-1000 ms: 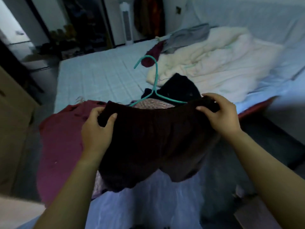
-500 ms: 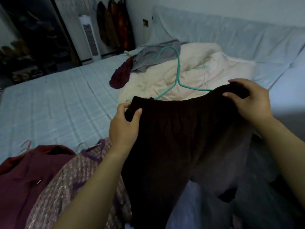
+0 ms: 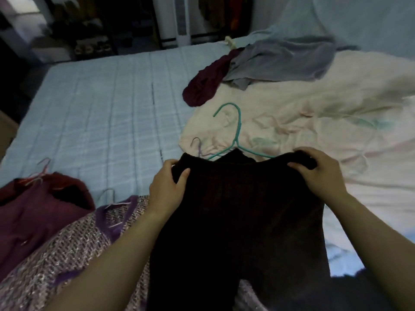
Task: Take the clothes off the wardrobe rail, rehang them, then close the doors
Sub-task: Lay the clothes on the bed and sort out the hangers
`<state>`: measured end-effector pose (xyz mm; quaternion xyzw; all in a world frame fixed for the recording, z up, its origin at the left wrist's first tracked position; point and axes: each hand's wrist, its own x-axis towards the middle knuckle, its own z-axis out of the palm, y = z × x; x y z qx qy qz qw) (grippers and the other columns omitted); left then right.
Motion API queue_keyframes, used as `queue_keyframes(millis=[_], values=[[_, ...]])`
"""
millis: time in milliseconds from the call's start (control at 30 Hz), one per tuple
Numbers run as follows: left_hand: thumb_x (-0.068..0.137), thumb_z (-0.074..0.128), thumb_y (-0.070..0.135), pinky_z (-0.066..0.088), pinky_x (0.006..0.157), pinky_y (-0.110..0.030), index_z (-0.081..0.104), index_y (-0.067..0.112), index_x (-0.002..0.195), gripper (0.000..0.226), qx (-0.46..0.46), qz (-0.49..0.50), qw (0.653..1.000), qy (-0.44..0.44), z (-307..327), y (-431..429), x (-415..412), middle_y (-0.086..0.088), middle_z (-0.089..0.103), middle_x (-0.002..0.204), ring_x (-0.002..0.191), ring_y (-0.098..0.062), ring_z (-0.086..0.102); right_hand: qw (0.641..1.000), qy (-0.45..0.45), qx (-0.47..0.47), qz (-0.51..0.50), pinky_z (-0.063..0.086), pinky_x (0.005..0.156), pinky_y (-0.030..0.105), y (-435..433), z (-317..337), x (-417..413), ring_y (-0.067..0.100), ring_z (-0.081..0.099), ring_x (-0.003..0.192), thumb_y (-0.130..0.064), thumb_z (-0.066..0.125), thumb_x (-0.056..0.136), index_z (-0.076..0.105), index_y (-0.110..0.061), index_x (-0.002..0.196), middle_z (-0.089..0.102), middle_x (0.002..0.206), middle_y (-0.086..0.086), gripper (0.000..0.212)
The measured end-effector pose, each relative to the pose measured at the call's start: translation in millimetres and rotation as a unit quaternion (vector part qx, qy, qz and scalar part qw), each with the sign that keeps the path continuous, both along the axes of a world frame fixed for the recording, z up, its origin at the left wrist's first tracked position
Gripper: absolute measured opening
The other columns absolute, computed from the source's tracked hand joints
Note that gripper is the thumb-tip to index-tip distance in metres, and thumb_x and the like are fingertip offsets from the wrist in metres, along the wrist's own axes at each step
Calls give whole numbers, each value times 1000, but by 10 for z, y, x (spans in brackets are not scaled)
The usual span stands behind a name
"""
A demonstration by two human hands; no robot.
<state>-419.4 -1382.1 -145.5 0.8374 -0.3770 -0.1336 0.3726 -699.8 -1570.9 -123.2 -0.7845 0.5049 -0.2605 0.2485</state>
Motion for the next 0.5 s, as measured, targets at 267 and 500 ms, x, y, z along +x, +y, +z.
queue_keyframes(millis=[267, 500], values=[[93, 52, 38, 36, 106, -37, 37, 16, 141, 55, 158, -21, 987, -3, -865, -452, 269, -8, 47, 140, 126, -24, 46, 986, 108, 63, 108, 41, 88, 32, -956, -1207, 491, 26, 57, 107, -27, 65, 86, 61, -15, 119, 63, 117, 6, 36], [90, 48, 44, 37, 105, -33, 42, 16, 138, 56, 206, 18, 978, -5, -1062, 111, 415, -6, 51, 137, 124, -22, 49, 956, 94, 35, 277, 41, 96, 33, -397, -1469, 1318, 27, 58, 109, -36, 64, 85, 62, -9, 117, 64, 115, 10, 42]])
